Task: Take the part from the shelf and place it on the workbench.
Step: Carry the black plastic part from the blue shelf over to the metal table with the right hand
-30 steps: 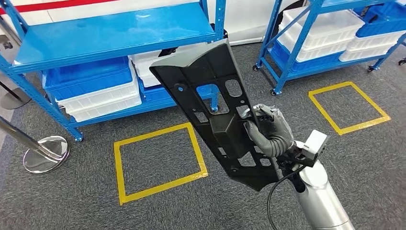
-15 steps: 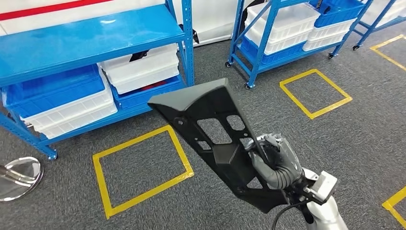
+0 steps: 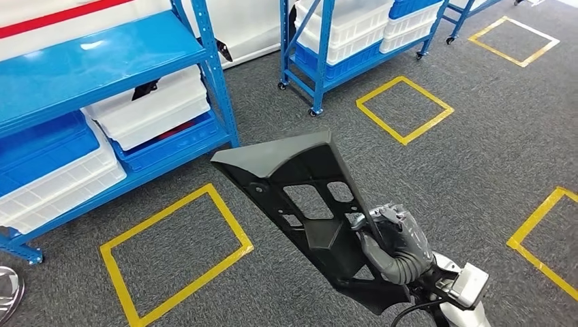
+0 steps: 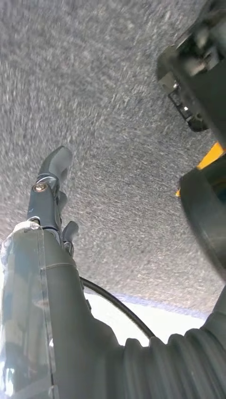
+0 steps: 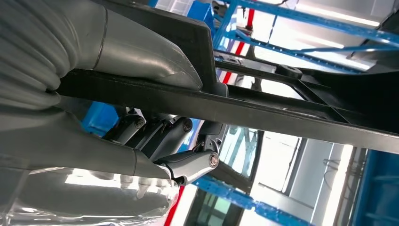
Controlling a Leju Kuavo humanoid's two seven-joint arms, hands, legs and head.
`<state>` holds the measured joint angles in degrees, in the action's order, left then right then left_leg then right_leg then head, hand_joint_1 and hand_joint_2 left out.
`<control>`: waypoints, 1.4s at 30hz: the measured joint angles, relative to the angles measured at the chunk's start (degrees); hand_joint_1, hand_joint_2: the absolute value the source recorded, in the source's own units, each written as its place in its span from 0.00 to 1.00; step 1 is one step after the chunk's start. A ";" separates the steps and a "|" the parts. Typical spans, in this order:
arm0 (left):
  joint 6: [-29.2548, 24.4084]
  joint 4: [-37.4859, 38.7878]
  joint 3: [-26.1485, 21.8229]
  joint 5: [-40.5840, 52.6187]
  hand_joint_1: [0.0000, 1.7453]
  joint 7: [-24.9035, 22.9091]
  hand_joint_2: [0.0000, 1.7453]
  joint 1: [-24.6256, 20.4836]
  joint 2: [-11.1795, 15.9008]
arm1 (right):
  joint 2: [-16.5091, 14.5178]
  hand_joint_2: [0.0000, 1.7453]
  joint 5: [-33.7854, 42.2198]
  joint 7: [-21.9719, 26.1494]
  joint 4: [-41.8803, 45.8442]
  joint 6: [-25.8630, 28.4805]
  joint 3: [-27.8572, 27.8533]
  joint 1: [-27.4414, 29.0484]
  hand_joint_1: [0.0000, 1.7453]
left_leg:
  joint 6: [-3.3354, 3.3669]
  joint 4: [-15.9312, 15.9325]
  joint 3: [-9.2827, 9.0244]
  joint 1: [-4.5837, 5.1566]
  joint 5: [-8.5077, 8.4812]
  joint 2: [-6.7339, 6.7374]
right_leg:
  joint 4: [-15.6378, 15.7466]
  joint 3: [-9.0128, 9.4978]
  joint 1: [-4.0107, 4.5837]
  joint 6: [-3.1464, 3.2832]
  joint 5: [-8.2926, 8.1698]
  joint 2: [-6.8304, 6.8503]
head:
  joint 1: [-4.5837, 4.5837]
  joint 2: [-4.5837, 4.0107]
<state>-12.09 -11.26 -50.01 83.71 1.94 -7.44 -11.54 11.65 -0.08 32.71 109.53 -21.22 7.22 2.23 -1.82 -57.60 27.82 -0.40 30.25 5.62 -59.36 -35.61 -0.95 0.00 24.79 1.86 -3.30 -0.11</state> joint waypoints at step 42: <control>-1.14 -0.02 -1.37 -2.97 0.00 -0.73 1.00 1.03 2.28 | -0.09 1.00 -0.67 -0.45 -1.56 -1.50 1.56 -3.60 1.00 | 2.27 -1.12 3.26 0.70 -2.30 -9.49 | -0.22 0.24 1.02 1.22 0.06 -7.31 | 0.00 0.00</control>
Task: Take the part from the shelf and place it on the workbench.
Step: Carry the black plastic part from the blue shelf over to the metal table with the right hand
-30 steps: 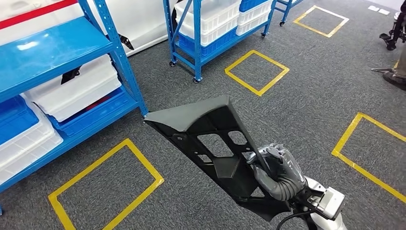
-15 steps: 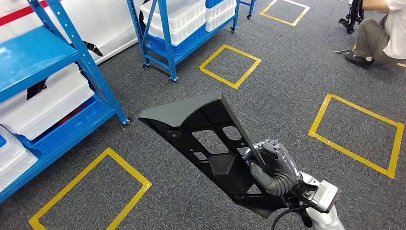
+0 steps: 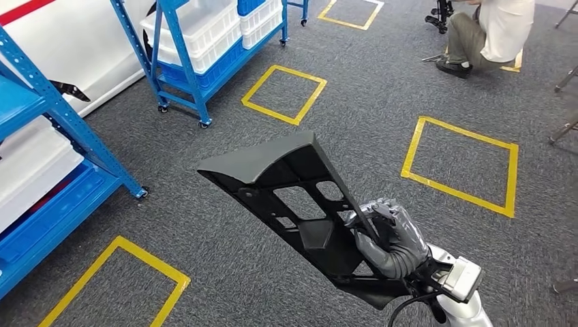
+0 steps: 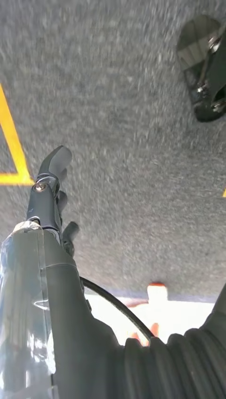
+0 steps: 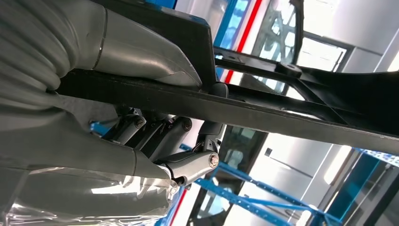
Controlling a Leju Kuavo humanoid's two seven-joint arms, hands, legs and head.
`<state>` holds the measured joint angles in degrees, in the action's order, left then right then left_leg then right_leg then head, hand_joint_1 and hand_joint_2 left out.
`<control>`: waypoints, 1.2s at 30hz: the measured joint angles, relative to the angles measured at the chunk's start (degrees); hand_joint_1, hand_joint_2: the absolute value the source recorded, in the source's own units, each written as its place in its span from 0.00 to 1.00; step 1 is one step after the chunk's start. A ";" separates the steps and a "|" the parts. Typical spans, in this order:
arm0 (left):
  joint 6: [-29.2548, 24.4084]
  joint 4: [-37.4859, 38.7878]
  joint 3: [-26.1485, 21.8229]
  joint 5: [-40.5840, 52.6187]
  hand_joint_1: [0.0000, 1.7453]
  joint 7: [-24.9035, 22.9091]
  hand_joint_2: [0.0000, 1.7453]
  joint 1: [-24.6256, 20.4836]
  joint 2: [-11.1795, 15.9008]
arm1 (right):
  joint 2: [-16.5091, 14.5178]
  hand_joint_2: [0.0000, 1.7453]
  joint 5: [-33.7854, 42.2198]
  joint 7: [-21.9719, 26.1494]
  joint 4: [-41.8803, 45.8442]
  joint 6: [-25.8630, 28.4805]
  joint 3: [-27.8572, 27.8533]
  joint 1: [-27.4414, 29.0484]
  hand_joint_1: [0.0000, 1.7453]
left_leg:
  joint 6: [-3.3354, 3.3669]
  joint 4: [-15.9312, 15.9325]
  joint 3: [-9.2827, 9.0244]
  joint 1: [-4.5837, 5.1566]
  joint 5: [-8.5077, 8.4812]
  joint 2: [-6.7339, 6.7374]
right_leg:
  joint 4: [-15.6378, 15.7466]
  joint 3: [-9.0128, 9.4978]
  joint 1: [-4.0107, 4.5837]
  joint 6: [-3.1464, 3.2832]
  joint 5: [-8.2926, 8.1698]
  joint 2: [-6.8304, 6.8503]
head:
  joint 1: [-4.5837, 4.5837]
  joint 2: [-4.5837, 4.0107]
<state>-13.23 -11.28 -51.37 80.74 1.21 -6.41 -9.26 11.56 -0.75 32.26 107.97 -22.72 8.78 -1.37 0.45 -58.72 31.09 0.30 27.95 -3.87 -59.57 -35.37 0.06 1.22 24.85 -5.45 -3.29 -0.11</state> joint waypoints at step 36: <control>-0.71 0.01 -1.31 -2.72 0.00 0.63 1.00 0.10 -2.90 | 0.07 1.00 2.20 -6.43 1.32 1.77 -0.49 -3.57 1.00 | 1.11 2.49 -1.17 -0.26 -0.71 1.50 | -2.97 -2.38 -0.69 -2.09 1.74 1.59 | 0.01 -0.01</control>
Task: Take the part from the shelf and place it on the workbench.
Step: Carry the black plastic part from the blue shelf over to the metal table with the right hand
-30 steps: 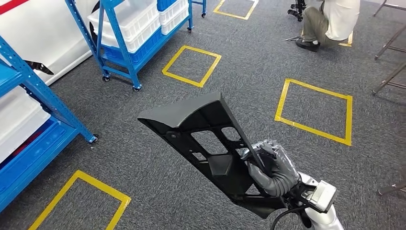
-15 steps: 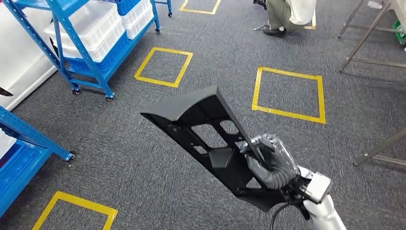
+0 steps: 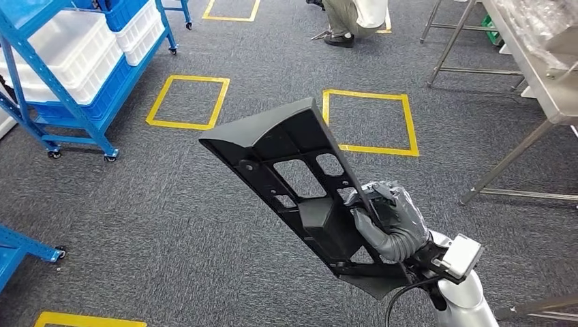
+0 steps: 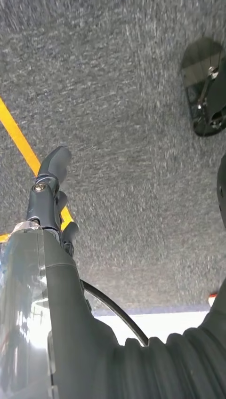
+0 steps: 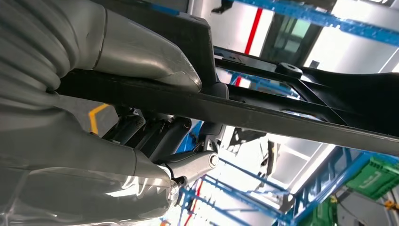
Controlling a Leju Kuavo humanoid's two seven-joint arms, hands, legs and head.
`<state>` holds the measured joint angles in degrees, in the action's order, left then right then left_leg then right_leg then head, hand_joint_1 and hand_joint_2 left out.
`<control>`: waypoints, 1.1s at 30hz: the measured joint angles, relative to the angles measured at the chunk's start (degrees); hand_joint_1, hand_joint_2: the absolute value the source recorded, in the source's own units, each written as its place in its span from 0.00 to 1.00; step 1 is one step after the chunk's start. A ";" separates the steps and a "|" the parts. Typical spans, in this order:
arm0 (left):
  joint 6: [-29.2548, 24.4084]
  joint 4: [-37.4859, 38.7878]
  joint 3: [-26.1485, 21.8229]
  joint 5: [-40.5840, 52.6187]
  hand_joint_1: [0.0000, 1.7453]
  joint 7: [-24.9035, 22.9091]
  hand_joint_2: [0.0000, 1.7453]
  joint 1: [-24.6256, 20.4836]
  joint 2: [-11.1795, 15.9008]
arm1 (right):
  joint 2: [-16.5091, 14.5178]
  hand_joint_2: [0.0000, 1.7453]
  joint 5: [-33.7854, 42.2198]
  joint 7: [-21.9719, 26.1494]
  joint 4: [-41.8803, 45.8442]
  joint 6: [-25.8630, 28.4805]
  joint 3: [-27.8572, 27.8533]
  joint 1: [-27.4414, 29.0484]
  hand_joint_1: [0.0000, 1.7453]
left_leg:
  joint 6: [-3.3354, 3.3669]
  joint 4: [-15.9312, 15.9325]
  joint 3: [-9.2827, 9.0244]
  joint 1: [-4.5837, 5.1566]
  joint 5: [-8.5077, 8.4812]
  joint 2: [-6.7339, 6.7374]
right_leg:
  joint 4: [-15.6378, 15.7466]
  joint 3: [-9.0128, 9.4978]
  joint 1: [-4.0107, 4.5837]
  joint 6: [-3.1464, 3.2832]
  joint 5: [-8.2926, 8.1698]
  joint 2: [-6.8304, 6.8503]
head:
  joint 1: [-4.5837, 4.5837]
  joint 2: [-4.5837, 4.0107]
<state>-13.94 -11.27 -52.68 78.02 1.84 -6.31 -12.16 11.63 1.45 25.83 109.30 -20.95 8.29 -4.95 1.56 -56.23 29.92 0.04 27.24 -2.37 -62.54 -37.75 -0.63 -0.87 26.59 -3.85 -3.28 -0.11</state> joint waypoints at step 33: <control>-2.28 -0.03 -1.51 0.37 0.00 3.02 1.00 0.84 2.81 | -0.26 1.00 0.79 6.59 2.70 -1.77 -5.63 9.60 1.00 | 0.43 -0.74 0.49 0.14 0.37 2.70 | -8.48 -3.14 -0.21 -0.74 4.93 3.14 | 0.00 0.01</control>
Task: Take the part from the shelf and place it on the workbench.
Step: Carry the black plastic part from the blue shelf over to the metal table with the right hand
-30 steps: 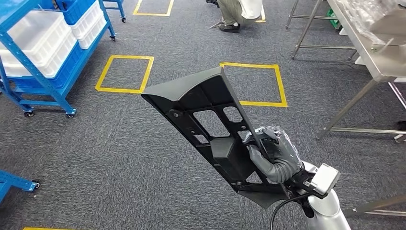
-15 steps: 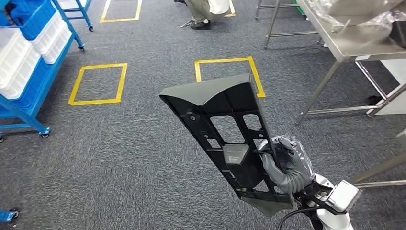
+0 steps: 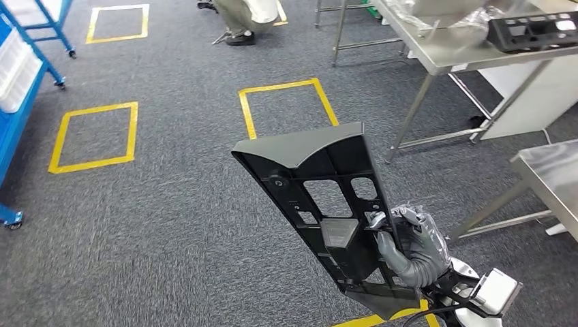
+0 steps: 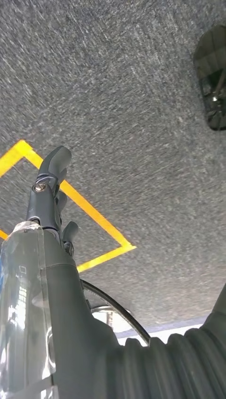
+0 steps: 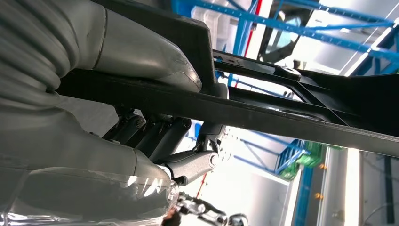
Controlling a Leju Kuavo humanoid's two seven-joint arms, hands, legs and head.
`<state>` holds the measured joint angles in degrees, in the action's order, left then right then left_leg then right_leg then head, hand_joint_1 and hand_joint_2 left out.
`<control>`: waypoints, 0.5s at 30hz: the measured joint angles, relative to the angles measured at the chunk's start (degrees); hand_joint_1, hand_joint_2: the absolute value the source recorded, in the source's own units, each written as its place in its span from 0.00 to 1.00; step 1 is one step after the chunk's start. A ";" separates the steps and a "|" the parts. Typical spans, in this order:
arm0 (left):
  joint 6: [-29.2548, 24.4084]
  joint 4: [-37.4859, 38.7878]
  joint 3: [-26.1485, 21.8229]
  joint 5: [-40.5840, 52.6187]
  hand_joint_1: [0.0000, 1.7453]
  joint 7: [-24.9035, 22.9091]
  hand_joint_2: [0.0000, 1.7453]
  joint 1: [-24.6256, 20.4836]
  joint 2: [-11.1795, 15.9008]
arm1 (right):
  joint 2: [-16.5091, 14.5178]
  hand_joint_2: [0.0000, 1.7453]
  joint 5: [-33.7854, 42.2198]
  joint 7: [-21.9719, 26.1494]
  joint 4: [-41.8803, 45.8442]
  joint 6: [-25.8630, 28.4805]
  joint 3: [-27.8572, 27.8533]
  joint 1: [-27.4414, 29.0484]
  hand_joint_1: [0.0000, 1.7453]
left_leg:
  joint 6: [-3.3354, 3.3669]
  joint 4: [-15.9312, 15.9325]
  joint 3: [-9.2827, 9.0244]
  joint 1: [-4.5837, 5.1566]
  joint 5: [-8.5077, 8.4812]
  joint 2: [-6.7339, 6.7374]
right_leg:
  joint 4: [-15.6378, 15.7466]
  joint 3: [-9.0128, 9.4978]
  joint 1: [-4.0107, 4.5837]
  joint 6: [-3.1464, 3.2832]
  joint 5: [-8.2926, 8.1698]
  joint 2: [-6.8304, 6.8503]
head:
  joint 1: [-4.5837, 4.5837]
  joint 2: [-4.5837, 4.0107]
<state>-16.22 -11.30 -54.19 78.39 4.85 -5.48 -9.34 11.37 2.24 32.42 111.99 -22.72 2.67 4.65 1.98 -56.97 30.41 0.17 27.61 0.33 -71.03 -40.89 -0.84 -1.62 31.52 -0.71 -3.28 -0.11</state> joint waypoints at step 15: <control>1.22 0.01 0.02 0.82 0.00 -4.06 1.00 0.47 0.21 | -0.16 1.00 0.85 1.72 -0.61 -0.70 -1.98 1.16 1.00 | -2.87 -12.37 4.46 0.14 7.83 0.57 | 13.29 7.70 0.17 2.55 -5.51 0.51 | -0.02 0.00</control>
<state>-15.00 -11.30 -54.17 79.21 0.80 -5.01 -9.14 11.21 3.09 34.14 111.38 -23.42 0.68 5.81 -0.89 -69.35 34.87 0.31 35.43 0.90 -57.74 -33.19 -0.67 0.93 26.01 -0.21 -3.30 -0.11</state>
